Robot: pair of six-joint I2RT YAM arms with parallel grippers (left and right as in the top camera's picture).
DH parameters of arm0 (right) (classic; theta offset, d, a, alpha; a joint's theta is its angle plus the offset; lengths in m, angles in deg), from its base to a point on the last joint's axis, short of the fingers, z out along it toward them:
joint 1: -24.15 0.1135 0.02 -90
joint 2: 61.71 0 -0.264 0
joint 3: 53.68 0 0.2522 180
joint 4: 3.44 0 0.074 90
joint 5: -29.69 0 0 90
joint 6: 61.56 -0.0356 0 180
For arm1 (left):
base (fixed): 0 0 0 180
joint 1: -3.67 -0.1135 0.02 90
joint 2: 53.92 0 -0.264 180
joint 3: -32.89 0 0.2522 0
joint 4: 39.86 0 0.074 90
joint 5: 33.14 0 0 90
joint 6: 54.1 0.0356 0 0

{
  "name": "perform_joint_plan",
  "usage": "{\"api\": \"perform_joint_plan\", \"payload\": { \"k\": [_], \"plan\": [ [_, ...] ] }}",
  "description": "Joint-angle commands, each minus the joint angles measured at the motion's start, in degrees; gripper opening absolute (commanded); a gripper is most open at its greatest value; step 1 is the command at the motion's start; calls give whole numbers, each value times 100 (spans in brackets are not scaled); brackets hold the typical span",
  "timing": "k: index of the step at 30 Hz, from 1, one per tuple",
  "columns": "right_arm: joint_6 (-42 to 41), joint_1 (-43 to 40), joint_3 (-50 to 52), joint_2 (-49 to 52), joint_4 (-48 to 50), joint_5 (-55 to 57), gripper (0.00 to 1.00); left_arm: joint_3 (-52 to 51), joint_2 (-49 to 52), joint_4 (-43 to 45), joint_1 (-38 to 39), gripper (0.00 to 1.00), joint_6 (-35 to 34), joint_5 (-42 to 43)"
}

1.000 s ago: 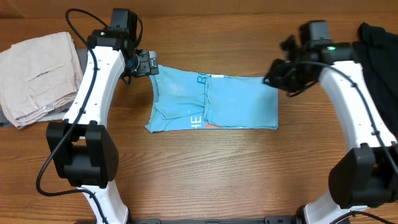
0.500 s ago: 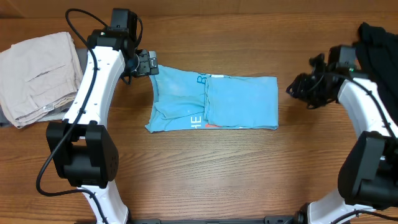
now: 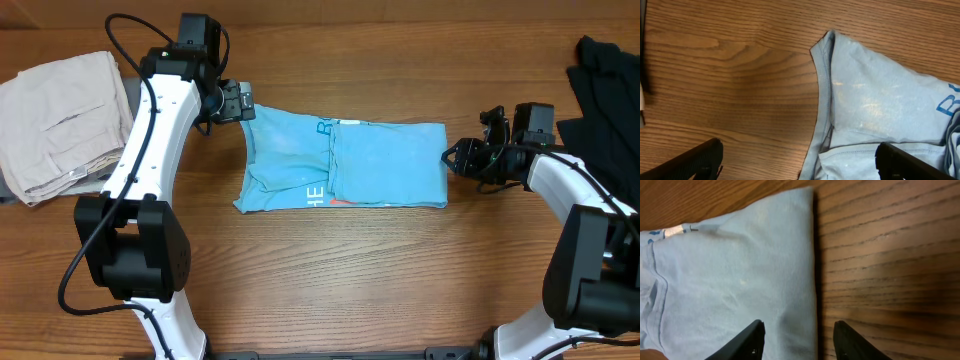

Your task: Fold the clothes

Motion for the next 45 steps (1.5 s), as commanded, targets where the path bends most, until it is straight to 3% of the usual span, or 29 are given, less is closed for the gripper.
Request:
{"api": "perform_joint_plan", "payload": {
  "k": [1,30,35,42,45],
  "plan": [
    [173,76,52,76,103,-68,52,50,-46,9,-31,100,28,-52],
    [280,485,57,809,413,407,45,50,-46,9,-31,100,28,-52],
    [201,442,24,824,404,601,25,50,-46,9,-31,100,28,-52],
    [142,387,-431,789,17,870,9,50,-46,9,-31,100,28,-52],
    [144,258,-855,721,-435,1141,10,50,-46,9,-31,100,28,-52]
  ]
}}
